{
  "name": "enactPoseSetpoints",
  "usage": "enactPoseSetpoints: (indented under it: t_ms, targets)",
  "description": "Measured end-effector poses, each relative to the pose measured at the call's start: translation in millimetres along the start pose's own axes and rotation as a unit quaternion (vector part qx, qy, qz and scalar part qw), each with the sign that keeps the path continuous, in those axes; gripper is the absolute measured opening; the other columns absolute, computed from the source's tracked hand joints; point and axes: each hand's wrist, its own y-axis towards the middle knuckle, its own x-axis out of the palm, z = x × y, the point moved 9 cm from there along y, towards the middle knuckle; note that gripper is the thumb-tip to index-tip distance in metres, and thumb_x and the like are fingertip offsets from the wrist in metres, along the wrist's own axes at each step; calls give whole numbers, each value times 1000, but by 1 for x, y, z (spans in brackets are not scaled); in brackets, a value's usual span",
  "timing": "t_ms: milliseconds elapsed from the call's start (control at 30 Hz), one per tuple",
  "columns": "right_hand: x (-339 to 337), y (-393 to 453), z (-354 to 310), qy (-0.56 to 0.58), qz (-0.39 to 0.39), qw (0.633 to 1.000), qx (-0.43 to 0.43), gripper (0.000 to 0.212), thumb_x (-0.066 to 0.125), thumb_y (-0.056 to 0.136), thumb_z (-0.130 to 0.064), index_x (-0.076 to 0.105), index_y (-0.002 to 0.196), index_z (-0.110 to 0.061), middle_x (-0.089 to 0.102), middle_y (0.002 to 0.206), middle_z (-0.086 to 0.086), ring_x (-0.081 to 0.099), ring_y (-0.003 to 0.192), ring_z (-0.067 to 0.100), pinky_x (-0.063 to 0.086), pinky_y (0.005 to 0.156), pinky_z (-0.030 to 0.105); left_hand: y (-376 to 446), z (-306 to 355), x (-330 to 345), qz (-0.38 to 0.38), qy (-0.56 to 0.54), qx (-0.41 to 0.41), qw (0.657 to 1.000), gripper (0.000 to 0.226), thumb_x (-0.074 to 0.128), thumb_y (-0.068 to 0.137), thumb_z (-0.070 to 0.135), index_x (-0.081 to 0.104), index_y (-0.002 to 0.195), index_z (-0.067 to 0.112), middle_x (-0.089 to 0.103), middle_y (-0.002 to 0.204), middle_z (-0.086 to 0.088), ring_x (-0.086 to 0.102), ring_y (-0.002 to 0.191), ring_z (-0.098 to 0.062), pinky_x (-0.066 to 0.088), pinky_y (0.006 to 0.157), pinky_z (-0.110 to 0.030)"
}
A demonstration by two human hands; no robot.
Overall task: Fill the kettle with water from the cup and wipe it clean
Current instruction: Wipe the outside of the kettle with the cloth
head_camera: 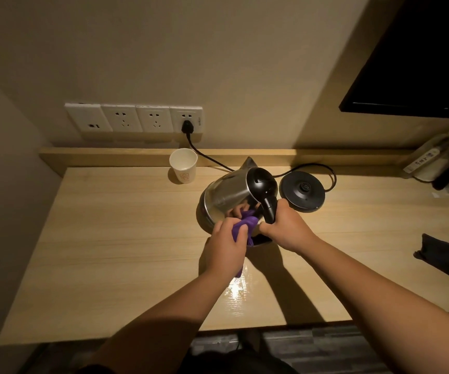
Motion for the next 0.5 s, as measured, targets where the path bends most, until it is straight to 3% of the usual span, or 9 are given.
enactPoseSetpoints:
  t_ms: [200,300,500]
  targets:
    - [2,2,-12,-17,-63,997,-29,53,78,76,-32,42,111,-15,58,85,3,60,71,16,48,57,28,4,7,-6,3,-18,-15,1000,23,32,85,65,44,98,50,53,95,20,58,79,-2,57,67,-33]
    - [5,0,-15,-58,-53,996,-39,52,77,78,-33,38,109,-18,57,81,0,58,67,13,40,52,22,0,9,-11,-6,-31,-21,999,28,33,84,67,46,102,49,55,97,21,59,82,-2,57,70,-32]
    - [2,0,-32,-181,-16,979,-91,42,70,80,-27,42,109,-15,55,84,3,60,72,27,43,56,34,-7,9,-57,11,-75,-13,997,24,44,88,58,49,108,46,52,105,21,56,90,0,49,71,-21]
